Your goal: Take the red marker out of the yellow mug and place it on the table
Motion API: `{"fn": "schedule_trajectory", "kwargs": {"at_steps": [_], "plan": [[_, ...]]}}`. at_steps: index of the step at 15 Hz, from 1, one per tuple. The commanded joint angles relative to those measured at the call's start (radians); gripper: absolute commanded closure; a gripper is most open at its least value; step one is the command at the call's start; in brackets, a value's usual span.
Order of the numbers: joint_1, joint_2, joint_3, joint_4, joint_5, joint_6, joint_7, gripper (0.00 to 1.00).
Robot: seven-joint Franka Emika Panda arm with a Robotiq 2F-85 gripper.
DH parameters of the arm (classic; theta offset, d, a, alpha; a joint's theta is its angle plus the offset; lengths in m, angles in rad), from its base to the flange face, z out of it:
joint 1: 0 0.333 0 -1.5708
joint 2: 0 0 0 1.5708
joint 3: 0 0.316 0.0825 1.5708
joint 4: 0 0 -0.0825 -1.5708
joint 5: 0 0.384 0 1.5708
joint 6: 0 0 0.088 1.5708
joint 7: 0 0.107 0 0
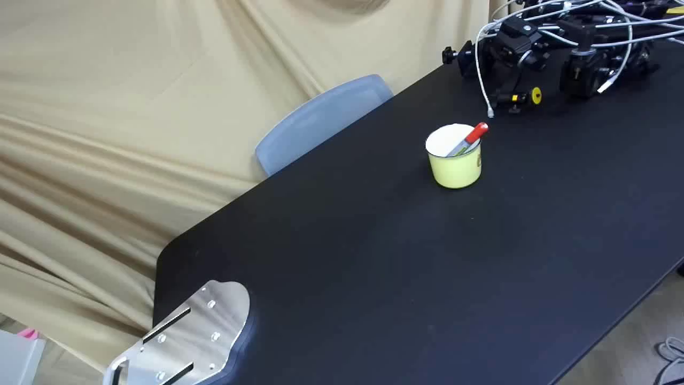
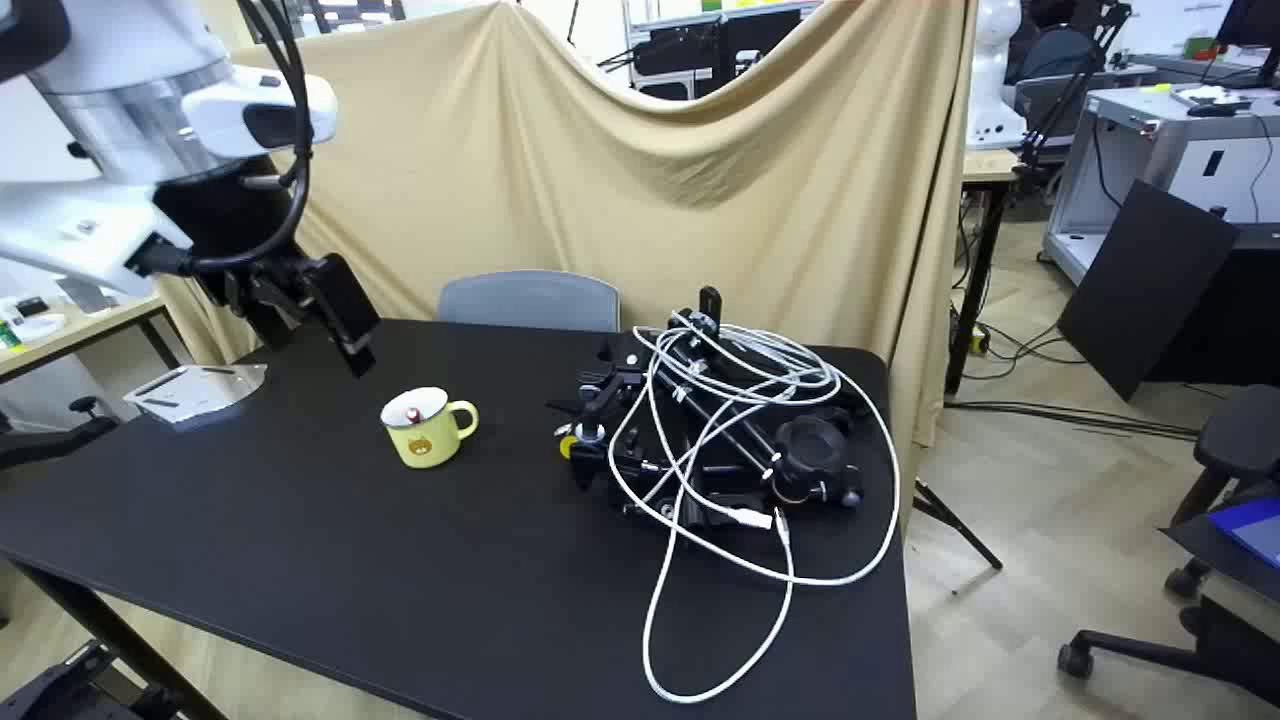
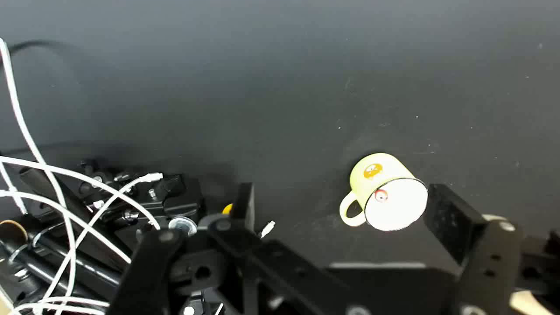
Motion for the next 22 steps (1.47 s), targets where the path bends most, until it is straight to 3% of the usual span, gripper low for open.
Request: {"fn": "schedule_trajectory", "kwargs": {"at_steps": [1, 14, 22], "plan": [[-0.011, 0.002, 0.011, 0.002, 0.009, -0.004, -0.007, 0.0], [-0.011, 0.002, 0.011, 0.002, 0.009, -0.004, -0.007, 0.0], [0.084, 0.184, 0.044, 0.036, 0.062, 0.135, -0.051, 0.0]]}}
